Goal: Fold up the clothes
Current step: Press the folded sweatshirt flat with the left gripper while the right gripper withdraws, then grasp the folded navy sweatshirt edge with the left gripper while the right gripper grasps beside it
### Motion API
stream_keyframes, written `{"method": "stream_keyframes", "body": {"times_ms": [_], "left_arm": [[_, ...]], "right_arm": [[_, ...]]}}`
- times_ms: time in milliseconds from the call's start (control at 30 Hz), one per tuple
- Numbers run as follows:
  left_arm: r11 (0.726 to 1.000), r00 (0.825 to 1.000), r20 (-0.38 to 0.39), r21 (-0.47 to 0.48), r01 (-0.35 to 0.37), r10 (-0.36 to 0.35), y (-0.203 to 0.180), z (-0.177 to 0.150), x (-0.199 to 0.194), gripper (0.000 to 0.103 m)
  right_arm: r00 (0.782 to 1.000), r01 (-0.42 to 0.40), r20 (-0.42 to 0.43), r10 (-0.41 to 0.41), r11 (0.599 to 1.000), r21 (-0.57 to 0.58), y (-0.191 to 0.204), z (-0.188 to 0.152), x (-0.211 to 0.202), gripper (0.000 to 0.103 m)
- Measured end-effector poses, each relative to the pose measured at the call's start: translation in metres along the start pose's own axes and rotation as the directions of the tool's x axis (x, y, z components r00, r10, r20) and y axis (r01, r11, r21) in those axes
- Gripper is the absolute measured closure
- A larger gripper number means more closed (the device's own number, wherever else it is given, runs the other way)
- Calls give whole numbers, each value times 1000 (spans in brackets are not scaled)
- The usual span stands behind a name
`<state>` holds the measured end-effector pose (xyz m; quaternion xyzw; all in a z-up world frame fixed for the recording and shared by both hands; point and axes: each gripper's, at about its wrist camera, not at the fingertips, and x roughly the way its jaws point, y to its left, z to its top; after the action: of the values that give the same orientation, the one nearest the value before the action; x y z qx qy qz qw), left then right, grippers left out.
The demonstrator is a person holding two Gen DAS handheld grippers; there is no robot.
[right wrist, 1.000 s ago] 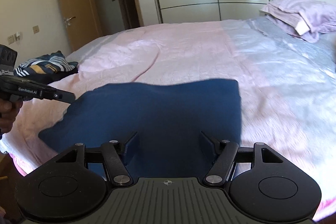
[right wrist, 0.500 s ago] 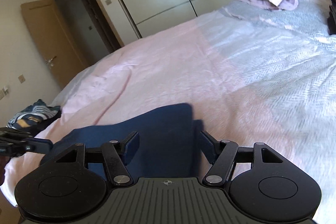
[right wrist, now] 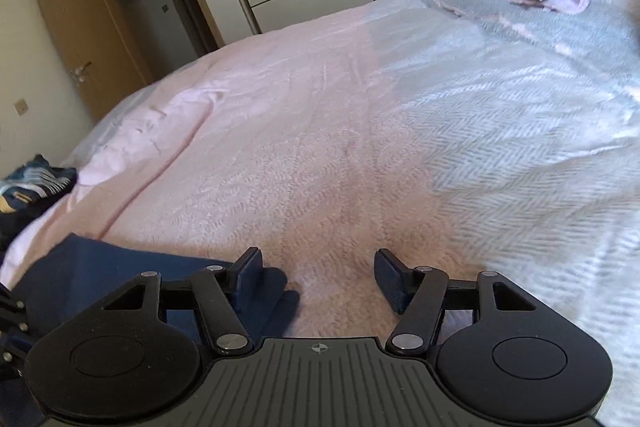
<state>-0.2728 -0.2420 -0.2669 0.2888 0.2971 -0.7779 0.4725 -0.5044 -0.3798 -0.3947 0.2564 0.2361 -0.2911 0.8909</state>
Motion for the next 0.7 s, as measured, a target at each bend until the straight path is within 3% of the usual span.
{"method": "stream_keyframes", "body": {"times_ms": [133, 367, 533, 633, 700], "left_arm": [[1000, 999, 19, 6, -30, 30, -8, 12, -3, 95], [988, 997, 46, 140, -65, 59, -26, 36, 4, 95], [971, 1000, -24, 240, 10, -4, -34, 66, 34, 95], [954, 995, -91, 293, 62, -37, -37, 84, 58, 95], [936, 992, -123, 347, 53, -11, -40, 89, 76, 93]], "right_arm": [[999, -11, 42, 10, 999, 35, 4, -6, -24, 41], [979, -152, 160, 125, 974, 168, 29, -43, -104, 41], [976, -115, 204, 76, 975, 188, 70, -108, -150, 41], [971, -152, 219, 91, 948, 280, 73, -137, -156, 41], [967, -186, 226, 115, 928, 324, 68, -145, -155, 41]]}}
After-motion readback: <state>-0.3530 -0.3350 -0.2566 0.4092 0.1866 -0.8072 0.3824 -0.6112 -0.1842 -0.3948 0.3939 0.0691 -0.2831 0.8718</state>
